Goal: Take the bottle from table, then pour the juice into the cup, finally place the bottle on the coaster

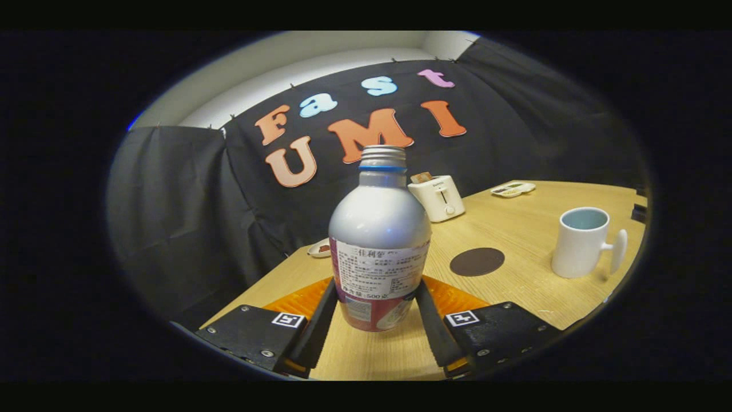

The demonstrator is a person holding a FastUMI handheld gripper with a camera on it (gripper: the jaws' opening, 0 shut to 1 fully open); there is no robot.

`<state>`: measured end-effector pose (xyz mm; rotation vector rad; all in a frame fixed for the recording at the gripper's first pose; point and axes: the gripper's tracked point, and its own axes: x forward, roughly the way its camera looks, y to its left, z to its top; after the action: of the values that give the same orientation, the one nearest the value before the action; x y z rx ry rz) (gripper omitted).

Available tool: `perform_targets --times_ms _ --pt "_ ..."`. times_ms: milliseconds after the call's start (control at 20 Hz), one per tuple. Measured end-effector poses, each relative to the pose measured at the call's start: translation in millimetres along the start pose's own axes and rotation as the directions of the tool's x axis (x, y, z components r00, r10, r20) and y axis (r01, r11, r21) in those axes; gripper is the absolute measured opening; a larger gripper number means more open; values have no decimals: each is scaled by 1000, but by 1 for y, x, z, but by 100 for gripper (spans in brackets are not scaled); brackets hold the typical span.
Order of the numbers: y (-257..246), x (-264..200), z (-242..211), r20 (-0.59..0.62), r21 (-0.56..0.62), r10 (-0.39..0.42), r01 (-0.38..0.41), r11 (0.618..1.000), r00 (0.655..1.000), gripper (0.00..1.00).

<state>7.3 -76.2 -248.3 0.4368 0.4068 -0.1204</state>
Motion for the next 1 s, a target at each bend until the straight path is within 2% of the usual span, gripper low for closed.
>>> perform_targets --times_ms 200,400,850,1000 --pt "-6 7 2 -23 133 9 -6 991 1000 75" --pt "-15 10 9 -19 297 19 -13 955 1000 75" --pt "-42 18 25 12 583 4 -11 813 1000 74" --pt "-46 18 38 47 681 11 -40 731 999 74"
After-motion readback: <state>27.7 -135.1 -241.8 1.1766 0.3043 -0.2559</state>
